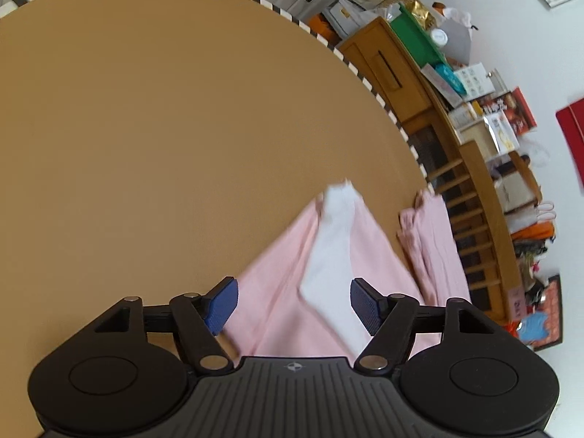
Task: Fold clothes
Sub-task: 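Grasp the folded shirt with the right gripper while the left gripper grasps its white panel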
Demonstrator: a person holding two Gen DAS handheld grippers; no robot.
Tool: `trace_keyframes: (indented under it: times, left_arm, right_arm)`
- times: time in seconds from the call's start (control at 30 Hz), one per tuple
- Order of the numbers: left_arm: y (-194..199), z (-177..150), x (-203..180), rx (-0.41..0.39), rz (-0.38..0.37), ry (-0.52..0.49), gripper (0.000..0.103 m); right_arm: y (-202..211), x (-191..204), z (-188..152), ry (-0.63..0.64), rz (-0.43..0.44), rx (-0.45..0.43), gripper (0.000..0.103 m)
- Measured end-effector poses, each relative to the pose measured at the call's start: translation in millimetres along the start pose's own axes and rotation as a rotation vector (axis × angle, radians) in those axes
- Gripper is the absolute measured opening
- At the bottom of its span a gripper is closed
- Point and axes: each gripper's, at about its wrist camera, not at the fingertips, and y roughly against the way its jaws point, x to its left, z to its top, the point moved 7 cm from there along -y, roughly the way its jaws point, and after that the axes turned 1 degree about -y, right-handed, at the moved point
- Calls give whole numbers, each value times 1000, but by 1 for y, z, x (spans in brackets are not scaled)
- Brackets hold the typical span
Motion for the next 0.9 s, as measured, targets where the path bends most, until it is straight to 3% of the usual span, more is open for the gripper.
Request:
trace_keyframes:
  times: [0.23,0.43,0.57,0.6,0.67,0.7,0.9]
  left_arm:
    - [-49,30,-11,142,42,-220,77]
    - [-73,33,-33,229,-35,-333,76]
    - [-82,17,-54,285,-50,-501,74]
    - [-84,16,-56,290,-43,-515,72]
    - [-88,16,-49,334,-38,-454,25]
    - [-91,16,-46,357,-35,-419,15]
    - [-84,16,-40,342,-28,-355,15]
  right_arm:
    - [0,-7,4,-78,29,26,10]
    - [-1,-11,5,-119,51,33,11]
    - [0,-11,4,-120,53,33,11]
    - [0,-11,4,-118,52,33,11]
    - [1,-11,4,-118,52,33,11]
    - [1,-11,4,-117,52,32,11]
    - [2,-10,3,-120,47,21,11]
